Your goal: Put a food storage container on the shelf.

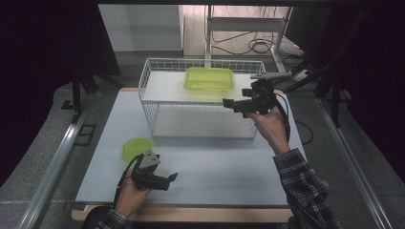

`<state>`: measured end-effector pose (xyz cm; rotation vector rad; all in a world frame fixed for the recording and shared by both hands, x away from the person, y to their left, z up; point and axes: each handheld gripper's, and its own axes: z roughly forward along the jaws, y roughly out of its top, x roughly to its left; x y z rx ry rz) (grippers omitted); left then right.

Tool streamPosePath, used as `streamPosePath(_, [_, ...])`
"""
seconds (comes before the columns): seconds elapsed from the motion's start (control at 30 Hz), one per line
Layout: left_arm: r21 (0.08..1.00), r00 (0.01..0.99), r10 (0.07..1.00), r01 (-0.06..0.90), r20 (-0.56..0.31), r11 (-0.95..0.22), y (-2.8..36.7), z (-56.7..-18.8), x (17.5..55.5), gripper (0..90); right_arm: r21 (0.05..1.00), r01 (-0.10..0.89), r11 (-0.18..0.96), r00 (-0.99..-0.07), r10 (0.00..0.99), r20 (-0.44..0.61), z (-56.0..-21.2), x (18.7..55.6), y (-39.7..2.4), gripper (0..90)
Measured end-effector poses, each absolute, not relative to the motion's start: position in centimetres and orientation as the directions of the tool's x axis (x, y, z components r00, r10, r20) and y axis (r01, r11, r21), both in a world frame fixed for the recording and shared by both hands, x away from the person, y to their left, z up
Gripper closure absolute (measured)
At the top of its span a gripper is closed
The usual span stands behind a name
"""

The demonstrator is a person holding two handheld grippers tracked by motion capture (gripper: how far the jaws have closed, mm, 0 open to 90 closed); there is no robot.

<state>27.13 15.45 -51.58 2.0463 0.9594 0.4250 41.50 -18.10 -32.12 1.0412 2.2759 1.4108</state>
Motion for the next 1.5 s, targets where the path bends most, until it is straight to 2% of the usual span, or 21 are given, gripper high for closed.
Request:
streamPosePath(0.33, [0.79,0.656,0.754,0.481,-0.035,-0.381,15.4,-51.6,27.1,5.5,0.863,0.409,0.297,-0.722,0.684,0.107,-33.7,40.0,-18.7,0.9])
streamPosePath(0.83, [0.778,0.67,0.742,0.479,-0.025,-0.407,15.2,-51.8,27.1,5.6,0.86,0.375,0.346,-0.738,0.672,0.051,-37.4,37.9,-19.2,1.0])
streamPosePath(1.5, [0.775,0.673,0.739,0.479,-0.023,-0.412,15.1,-51.9,27.2,5.6,0.839,0.401,0.367,-0.719,0.694,0.04,-41.0,35.9,-20.3,0.9])
